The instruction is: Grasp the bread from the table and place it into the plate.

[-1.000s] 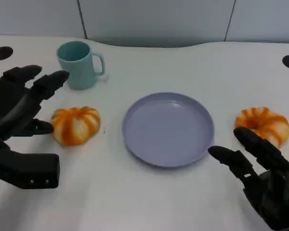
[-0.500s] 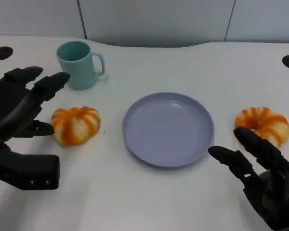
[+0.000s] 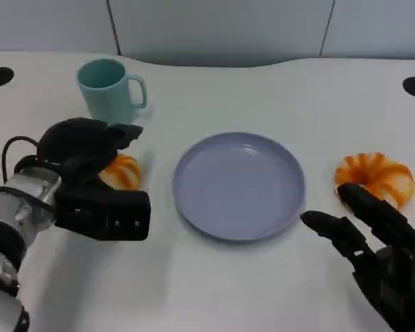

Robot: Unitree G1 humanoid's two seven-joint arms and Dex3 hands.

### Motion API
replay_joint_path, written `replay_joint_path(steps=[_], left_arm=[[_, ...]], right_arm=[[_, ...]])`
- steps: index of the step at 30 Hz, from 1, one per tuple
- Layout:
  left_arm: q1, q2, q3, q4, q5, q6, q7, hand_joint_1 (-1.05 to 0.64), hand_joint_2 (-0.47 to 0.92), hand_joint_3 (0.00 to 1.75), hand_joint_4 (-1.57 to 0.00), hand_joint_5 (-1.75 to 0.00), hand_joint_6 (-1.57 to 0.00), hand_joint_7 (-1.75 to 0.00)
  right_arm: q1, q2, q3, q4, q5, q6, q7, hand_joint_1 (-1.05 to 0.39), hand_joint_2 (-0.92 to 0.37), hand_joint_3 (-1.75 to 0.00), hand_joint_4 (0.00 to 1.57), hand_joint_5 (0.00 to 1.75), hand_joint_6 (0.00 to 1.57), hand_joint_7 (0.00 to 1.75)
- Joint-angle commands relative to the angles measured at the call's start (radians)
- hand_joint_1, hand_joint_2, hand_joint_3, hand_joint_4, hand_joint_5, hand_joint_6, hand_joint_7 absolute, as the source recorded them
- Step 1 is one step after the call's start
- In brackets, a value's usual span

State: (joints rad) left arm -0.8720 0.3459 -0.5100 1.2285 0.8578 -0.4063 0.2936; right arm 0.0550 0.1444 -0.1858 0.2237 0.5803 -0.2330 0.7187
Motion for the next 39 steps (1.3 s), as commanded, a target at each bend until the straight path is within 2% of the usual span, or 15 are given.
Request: replay_joint_path(steps=[1,4,13,23,25,27,33,39], left_arm=[[-0.012,-0.014,0.015,0.043,-0.064,-0.009,-0.074,-0.65,0.71,0.0,-0.3,-0.01,-0.27,-0.01],[-0.011,-0.029,0.026,0.057,-0.103,-0.024,-0.089,-0.59,0.68,0.0,-0.34,-0.03,-0.27,-0.01],[-0.008,-0.045,0.016,0.065,-0.125,-0.025,-0.1,-0.58,0.69,0.0,-0.37,-0.03,-0.3,-0.01],[0.012,-0.019,0.01,0.045,-0.135,-0.03,-0.103,-0.53,0.68,0.0,-0.42,-0.03,-0.35,-0.01],[-0.012,-0.021,-0.092,0.071,-0.024,0.057,-0.09,-0.51,0.7,0.01,-0.43,-0.02,-0.36,-0.02],[-0.023,-0.023,-0.141,0.082,0.023,0.1,-0.082,-0.49,0.72,0.01,-0.44,-0.02,-0.37,-0.02],[-0.025,-0.024,-0.161,0.084,0.015,0.11,-0.076,-0.49,0.73,0.01,-0.44,-0.01,-0.38,-0.01],[-0.044,-0.025,-0.235,0.109,0.075,0.176,-0.106,-0.54,0.75,0.01,-0.44,-0.01,-0.44,-0.02]], right_arm=[[0.017,0.004,0.009,-0.017,0.003,-0.008,-0.003,-0.6,-0.92,-0.1,0.53,0.65,0.79,0.01],[0.022,0.006,0.015,-0.02,-0.002,-0.015,-0.001,-0.61,-0.92,-0.11,0.5,0.66,0.77,0.0],[0.032,0.009,0.025,-0.025,0.003,-0.021,-0.008,-0.61,-0.92,-0.11,0.49,0.68,0.77,0.0],[0.019,0.003,0.023,-0.003,0.016,-0.01,0.006,-0.61,-0.92,-0.09,0.48,0.69,0.78,0.01],[0.033,0.005,0.028,-0.023,0.012,-0.013,0.0,-0.61,-0.92,-0.09,0.49,0.7,0.78,0.01],[0.04,0.006,0.03,-0.032,0.01,-0.014,-0.002,-0.62,-0.92,-0.09,0.49,0.7,0.78,0.01],[0.041,0.006,0.031,-0.034,0.01,-0.014,-0.004,-0.62,-0.92,-0.09,0.49,0.71,0.78,0.01],[0.081,0.004,0.028,-0.083,0.042,0.011,-0.004,-0.6,-0.92,-0.09,0.47,0.72,0.77,0.0]])
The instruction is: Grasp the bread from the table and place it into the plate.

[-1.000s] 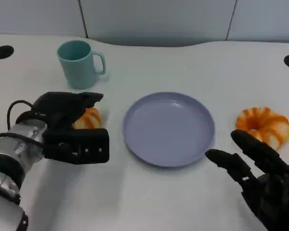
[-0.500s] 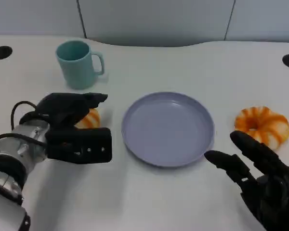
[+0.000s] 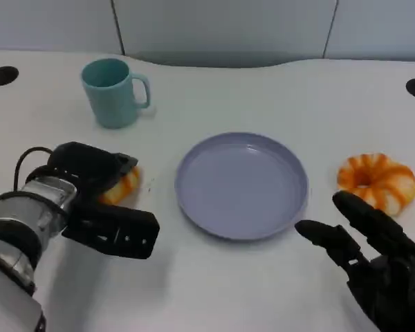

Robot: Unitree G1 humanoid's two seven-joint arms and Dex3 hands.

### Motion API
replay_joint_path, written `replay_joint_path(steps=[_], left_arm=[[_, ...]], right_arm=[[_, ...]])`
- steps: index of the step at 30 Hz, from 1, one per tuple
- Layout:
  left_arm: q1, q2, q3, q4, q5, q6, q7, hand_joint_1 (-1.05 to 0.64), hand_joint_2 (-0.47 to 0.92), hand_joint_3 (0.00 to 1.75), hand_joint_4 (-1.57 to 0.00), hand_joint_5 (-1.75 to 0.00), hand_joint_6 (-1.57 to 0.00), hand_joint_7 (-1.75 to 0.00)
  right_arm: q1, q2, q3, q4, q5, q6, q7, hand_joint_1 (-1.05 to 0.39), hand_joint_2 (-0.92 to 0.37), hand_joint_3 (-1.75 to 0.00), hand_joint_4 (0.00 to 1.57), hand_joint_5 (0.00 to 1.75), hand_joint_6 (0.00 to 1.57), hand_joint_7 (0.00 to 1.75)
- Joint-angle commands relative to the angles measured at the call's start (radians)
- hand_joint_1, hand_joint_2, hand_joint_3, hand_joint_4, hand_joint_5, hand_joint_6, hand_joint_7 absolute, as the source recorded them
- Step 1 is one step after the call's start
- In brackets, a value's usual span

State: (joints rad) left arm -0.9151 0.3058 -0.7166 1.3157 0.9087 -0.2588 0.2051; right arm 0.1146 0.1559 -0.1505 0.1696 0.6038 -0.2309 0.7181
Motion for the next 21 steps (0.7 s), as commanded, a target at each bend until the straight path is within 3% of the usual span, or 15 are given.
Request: replay_joint_path(steps=[1,6,7,8,10,12,13,21], left_arm=[[0.002,0.014,-0.035,0.025,0.028,0.036,-0.011,-0.53,0.74,0.0,-0.45,-0.01,-0.45,-0.02],[0.015,0.012,-0.057,0.031,0.046,0.076,0.051,-0.46,0.74,0.0,-0.49,-0.02,-0.49,-0.02],[0.02,0.013,-0.056,0.032,0.044,0.079,0.077,-0.31,0.8,0.01,-0.71,-0.06,-0.67,-0.05],[0.023,0.014,-0.056,0.033,0.041,0.079,0.094,-0.25,0.83,0.01,-0.82,-0.05,-0.76,-0.04],[0.03,0.016,-0.064,0.037,0.047,0.081,0.141,-0.22,0.85,0.01,-0.88,-0.04,-0.81,-0.03],[0.033,0.019,-0.076,0.043,0.057,0.085,0.181,-0.15,0.83,0.0,-1.18,-0.17,-1.06,-0.08],[0.034,0.02,-0.078,0.045,0.058,0.085,0.193,-0.14,0.82,0.0,-1.23,-0.19,-1.11,-0.08],[0.041,0.024,-0.051,0.049,0.034,0.038,0.239,-0.12,0.79,0.0,-1.24,-0.15,-1.16,-0.04]], right_arm=[[0.026,-0.009,-0.007,-0.035,0.02,0.01,-0.004,-0.6,-0.92,-0.09,0.47,0.72,0.77,0.0],[0.037,-0.01,-0.005,-0.049,0.024,0.015,-0.003,-0.6,-0.92,-0.09,0.47,0.72,0.77,0.0],[0.038,-0.009,-0.005,-0.049,0.025,0.016,-0.001,-0.6,-0.92,-0.09,0.47,0.72,0.77,0.0],[0.038,-0.009,-0.006,-0.049,0.027,0.016,-0.001,-0.6,-0.92,-0.08,0.47,0.72,0.77,0.0],[0.039,-0.008,-0.006,-0.05,0.029,0.015,0.003,-0.6,-0.92,-0.08,0.47,0.72,0.77,0.0],[0.041,-0.006,-0.006,-0.054,0.03,0.013,0.002,-0.61,-0.92,-0.07,0.47,0.73,0.77,0.0],[0.042,-0.005,-0.006,-0.055,0.03,0.012,0.0,-0.61,-0.92,-0.07,0.47,0.73,0.77,0.0],[0.046,-0.004,-0.008,-0.062,0.028,0.008,-0.01,-0.62,-0.92,-0.06,0.48,0.74,0.78,0.01]])
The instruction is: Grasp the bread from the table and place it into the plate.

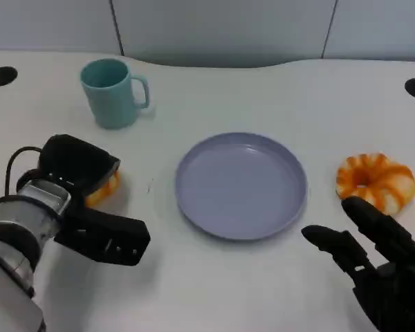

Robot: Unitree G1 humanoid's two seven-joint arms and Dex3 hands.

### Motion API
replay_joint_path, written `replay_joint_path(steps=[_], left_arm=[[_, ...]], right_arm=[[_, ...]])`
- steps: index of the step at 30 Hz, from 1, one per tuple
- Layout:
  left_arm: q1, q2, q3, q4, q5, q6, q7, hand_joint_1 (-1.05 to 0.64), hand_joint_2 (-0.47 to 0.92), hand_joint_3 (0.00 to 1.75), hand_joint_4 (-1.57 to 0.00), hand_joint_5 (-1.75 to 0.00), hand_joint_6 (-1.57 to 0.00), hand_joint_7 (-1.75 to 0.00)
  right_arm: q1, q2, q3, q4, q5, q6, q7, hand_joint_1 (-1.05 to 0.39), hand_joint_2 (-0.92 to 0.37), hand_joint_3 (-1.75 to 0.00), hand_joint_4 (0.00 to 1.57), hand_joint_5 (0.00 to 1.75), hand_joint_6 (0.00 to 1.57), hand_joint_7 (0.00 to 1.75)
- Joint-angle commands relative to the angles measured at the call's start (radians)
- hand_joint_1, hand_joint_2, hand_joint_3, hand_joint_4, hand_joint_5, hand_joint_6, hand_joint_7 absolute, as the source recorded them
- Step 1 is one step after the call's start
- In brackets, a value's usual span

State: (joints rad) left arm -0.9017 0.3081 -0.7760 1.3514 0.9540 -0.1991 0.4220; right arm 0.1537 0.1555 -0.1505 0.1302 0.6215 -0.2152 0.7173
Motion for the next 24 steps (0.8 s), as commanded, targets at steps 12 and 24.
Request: replay_joint_path(steps=[12,24], left_arm=[[0.0,0.022,0.052,-0.003,-0.058,-0.086,0.025,-0.09,0.77,0.0,-1.22,-0.05,-1.06,0.0],[-0.056,0.032,0.045,-0.056,-0.042,-0.144,0.152,-0.14,0.67,0.0,-0.91,-1.17,-1.35,-0.11]], right_arm=[[-0.016,-0.014,-0.009,-0.009,0.007,0.002,-0.013,-0.61,-0.92,-0.06,0.47,0.75,0.78,0.01],[-0.067,-0.024,-0.021,0.039,-0.005,-0.017,-0.007,-0.63,-0.92,-0.07,0.47,0.76,0.78,0.01]])
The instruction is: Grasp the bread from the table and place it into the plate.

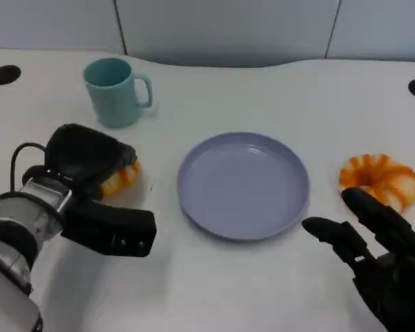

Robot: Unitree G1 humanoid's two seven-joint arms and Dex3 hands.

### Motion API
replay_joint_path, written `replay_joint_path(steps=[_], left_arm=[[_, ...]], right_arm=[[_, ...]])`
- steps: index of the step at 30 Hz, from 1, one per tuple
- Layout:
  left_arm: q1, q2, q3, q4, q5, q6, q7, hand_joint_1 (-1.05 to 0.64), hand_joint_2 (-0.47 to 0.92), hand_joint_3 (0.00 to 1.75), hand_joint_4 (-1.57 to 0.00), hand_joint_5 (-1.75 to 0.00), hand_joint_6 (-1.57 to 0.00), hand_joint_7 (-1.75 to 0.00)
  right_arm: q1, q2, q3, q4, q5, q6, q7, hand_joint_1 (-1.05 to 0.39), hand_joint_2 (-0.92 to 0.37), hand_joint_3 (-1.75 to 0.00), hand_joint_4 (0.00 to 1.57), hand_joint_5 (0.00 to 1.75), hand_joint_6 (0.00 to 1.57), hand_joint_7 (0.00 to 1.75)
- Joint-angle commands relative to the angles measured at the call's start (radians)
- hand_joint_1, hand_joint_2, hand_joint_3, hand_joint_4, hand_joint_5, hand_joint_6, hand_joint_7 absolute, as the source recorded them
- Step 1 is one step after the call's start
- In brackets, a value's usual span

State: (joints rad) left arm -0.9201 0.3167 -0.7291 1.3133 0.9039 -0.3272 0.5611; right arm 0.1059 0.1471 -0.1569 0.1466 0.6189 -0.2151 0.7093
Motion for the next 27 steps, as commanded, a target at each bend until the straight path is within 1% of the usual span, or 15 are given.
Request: replay_joint_path(steps=[1,3,7,9,10,12,13,15,16,19,22,23,24,25,27], left_arm=[[-0.042,0.026,-0.001,-0.023,0.007,-0.021,0.01,-0.16,0.65,0.0,-0.88,-1.19,-1.32,-0.1],[-0.046,0.029,0.0,-0.026,0.006,-0.026,0.009,-0.17,0.64,0.0,-0.9,-1.12,-1.28,-0.08],[-0.052,0.042,-0.007,-0.05,0.023,-0.03,0.055,-0.03,0.69,0.01,-0.97,-1.0,-1.31,-0.07],[-0.052,0.043,-0.002,-0.059,0.022,-0.037,0.061,-0.01,0.71,0.0,-1.08,-0.71,-1.3,-0.04],[-0.053,0.043,0.003,-0.065,0.018,-0.054,0.068,-0.01,0.71,0.0,-1.11,-0.63,-1.3,-0.03],[-0.055,0.043,0.005,-0.075,0.02,-0.079,0.089,-0.05,0.72,0.0,-1.21,-0.4,-1.28,-0.01],[-0.059,0.042,0.001,-0.083,0.028,-0.086,0.106,-0.04,0.72,0.0,-1.25,-0.39,-1.31,-0.02],[-0.063,0.041,-0.006,-0.091,0.04,-0.091,0.125,-0.02,0.73,0.0,-1.15,-0.69,-1.36,-0.04],[-0.064,0.041,-0.006,-0.092,0.042,-0.091,0.128,-0.02,0.73,0.0,-1.11,-0.78,-1.37,-0.04],[-0.064,0.041,-0.006,-0.091,0.044,-0.093,0.131,-0.02,0.73,0.0,-1.08,-0.85,-1.37,-0.04],[-0.098,0.014,-0.002,-0.127,0.042,-0.118,0.142,-0.02,0.71,0.0,-1.07,-0.86,-1.36,-0.04],[-0.107,0.006,-0.002,-0.135,0.044,-0.122,0.146,-0.01,0.71,0.0,-1.02,-1.0,-1.38,-0.05],[-0.114,0.0,-0.003,-0.138,0.046,-0.126,0.146,0.0,0.7,0.0,-1.0,-1.06,-1.39,-0.06],[-0.119,-0.004,-0.004,-0.139,0.047,-0.128,0.146,-0.01,0.7,0.0,-1.02,-0.93,-1.37,-0.04],[-0.122,-0.006,-0.005,-0.138,0.049,-0.131,0.146,-0.01,0.7,0.0,-1.06,-0.81,-1.35,-0.03]], right_arm=[[-0.025,-0.017,-0.017,0.031,-0.003,-0.02,0.005,-0.63,-0.92,-0.07,0.47,0.76,0.78,0.01],[-0.031,-0.018,-0.019,0.04,-0.003,-0.024,0.009,-0.63,-0.92,-0.07,0.47,0.76,0.78,0.0],[-0.037,-0.018,-0.018,0.037,-0.013,-0.023,-0.005,-0.62,-0.92,-0.08,0.47,0.76,0.78,0.01],[-0.041,-0.019,-0.019,0.04,-0.012,-0.021,0.0,-0.61,-0.92,-0.09,0.47,0.76,0.78,0.0],[-0.045,-0.019,-0.019,0.045,-0.012,-0.021,0.002,-0.61,-0.92,-0.09,0.47,0.77,0.78,0.0],[-0.052,-0.017,-0.019,0.054,-0.012,-0.025,0.006,-0.61,-0.92,-0.1,0.47,0.76,0.78,0.0],[-0.058,-0.016,-0.021,0.062,-0.011,-0.03,0.01,-0.61,-0.92,-0.1,0.47,0.76,0.77,0.0],[-0.064,-0.015,-0.022,0.072,-0.01,-0.036,0.015,-0.61,-0.92,-0.1,0.47,0.76,0.77,0.0],[-0.065,-0.015,-0.022,0.074,-0.01,-0.038,0.016,-0.61,-0.92,-0.1,0.47,0.76,0.77,0.0],[-0.067,-0.015,-0.023,0.077,-0.01,-0.04,0.018,-0.61,-0.92,-0.1,0.47,0.76,0.78,0.0],[-0.072,-0.004,-0.026,0.081,-0.016,-0.045,-0.003,-0.62,-0.92,-0.08,0.49,0.74,0.79,0.01],[-0.072,-0.002,-0.026,0.081,-0.017,-0.045,-0.006,-0.62,-0.92,-0.07,0.49,0.74,0.79,0.01],[-0.073,-0.001,-0.026,0.082,-0.019,-0.047,-0.008,-0.62,-0.92,-0.07,0.49,0.74,0.79,0.01],[-0.074,0.0,-0.027,0.083,-0.02,-0.048,-0.009,-0.62,-0.92,-0.07,0.49,0.74,0.79,0.01],[-0.076,0.001,-0.028,0.085,-0.023,-0.05,-0.01,-0.62,-0.92,-0.07,0.49,0.73,0.79,0.01]])
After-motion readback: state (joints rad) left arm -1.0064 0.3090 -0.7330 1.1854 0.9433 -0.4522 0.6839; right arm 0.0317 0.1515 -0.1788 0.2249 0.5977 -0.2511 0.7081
